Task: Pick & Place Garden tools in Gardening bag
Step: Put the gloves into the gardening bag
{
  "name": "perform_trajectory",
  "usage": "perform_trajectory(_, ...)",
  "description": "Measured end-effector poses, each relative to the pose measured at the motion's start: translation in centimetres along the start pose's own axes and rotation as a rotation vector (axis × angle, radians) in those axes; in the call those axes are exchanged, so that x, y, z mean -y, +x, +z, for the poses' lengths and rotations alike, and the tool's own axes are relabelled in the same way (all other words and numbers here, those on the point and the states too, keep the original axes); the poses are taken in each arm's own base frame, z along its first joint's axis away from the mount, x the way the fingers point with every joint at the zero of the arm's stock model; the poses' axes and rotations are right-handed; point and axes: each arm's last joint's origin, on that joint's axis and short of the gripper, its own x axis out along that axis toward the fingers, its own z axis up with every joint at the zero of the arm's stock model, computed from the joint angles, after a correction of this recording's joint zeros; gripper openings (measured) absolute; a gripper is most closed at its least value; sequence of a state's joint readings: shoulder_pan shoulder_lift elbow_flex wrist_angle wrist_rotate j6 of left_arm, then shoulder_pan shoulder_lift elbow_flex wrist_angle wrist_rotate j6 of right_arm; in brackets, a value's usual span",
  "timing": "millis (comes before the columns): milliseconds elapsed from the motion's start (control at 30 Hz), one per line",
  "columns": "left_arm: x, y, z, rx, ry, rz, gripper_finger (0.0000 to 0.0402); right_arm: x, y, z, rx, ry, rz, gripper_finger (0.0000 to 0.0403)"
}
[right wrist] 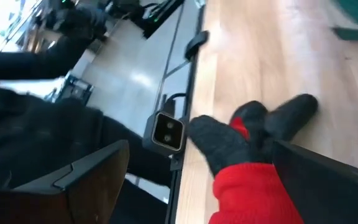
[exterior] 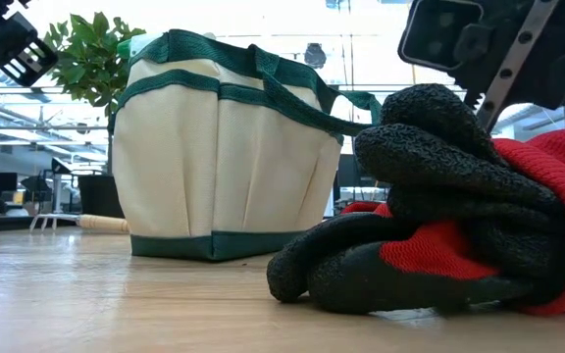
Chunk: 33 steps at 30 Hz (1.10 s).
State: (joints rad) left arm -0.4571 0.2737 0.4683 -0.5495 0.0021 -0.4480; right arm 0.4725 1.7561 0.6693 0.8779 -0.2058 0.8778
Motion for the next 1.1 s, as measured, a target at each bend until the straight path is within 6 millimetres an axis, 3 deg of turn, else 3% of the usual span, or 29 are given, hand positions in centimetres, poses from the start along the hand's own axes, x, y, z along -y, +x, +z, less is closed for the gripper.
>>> perform_trajectory(167,0.0,0.0,0.0,0.002,-0.009,0.002,0.0189,-0.3,0.0,-0.2,-0.089,-0.102,0.091,0.0389)
perform_trajectory(433,0.0,0.0,0.0,0.002,-0.025,0.003,0.0189,-0.4,0.7,-0.2,-0.209,-0.158,0.062,0.0389)
perform_trajectory(967,0.0,0.0,0.0,0.001,-0.029,0.002,0.0189,-3.6,3.1,3.8,-0.277,-0.346,0.006,0.0389)
perform_trajectory(1100,0.0,0.0,0.0,-0.005,-0.029,-0.009,0.0189,-4.2,3.3,4.4,-0.284,-0.317,-0.003,0.0389)
